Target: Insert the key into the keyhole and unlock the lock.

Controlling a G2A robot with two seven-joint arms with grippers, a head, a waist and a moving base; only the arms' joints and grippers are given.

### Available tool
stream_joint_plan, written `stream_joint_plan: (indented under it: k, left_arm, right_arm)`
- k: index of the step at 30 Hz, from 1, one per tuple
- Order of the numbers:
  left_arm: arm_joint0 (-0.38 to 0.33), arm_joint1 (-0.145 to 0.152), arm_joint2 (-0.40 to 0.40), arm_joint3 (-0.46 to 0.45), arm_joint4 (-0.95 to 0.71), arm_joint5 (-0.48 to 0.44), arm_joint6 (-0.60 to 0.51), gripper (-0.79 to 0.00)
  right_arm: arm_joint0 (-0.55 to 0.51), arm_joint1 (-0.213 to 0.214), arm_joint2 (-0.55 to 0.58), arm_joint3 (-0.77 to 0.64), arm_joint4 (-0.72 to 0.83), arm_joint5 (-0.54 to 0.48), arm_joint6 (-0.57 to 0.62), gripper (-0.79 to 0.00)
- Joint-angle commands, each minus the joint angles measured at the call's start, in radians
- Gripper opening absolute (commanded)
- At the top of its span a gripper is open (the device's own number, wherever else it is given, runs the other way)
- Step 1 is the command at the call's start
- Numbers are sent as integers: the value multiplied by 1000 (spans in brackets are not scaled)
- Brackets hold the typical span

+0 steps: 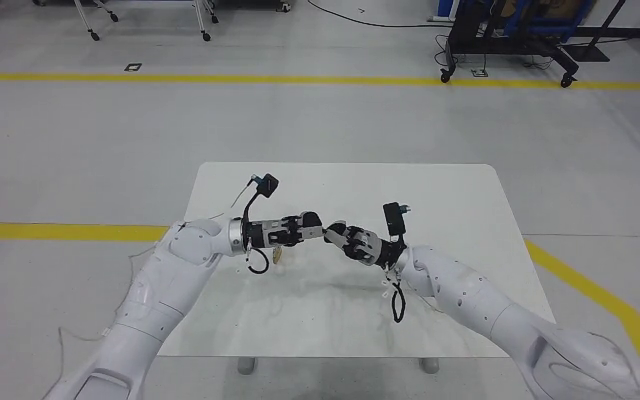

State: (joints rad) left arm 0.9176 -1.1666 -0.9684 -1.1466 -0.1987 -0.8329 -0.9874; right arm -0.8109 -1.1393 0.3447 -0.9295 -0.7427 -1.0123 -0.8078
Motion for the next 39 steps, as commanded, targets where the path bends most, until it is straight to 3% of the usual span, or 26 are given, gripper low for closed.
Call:
stream_joint_plan:
  k: [1, 7, 14, 21, 27, 35, 36, 39]
  left_arm:
    - [-1, 7, 9, -5, -4, -5, 5, -496]
    - [-10, 26, 33, -8, 0, -25, 25, -511]
    - [-19, 39, 62, -5, 14, -47, 47, -631]
    - [-27, 46, 80, 3, 18, -62, 62, -628]
    - [-35, 48, 92, 10, 30, -69, 70, -785]
    - [-40, 47, 99, 18, 32, -73, 77, -785]
    - [-40, 47, 99, 19, 31, -73, 79, -785]
    - [-41, 47, 101, 20, 33, -76, 81, -785]
  right_arm:
    - [4, -3, -6, 6, 9, 0, 0, -785]
    - [11, -6, -18, 13, 37, 0, 0, -785]
    - [15, -7, -35, 17, 62, 0, 0, -785]
    - [23, -9, -53, 22, 78, 0, 0, -785]
    - [28, -9, -62, 21, 90, 0, 0, -785]
    - [34, -9, -80, 22, 105, 0, 0, -785]
    - [35, -9, -82, 22, 107, 0, 0, -711]
    - [38, -8, -87, 24, 115, 0, 0, -280]
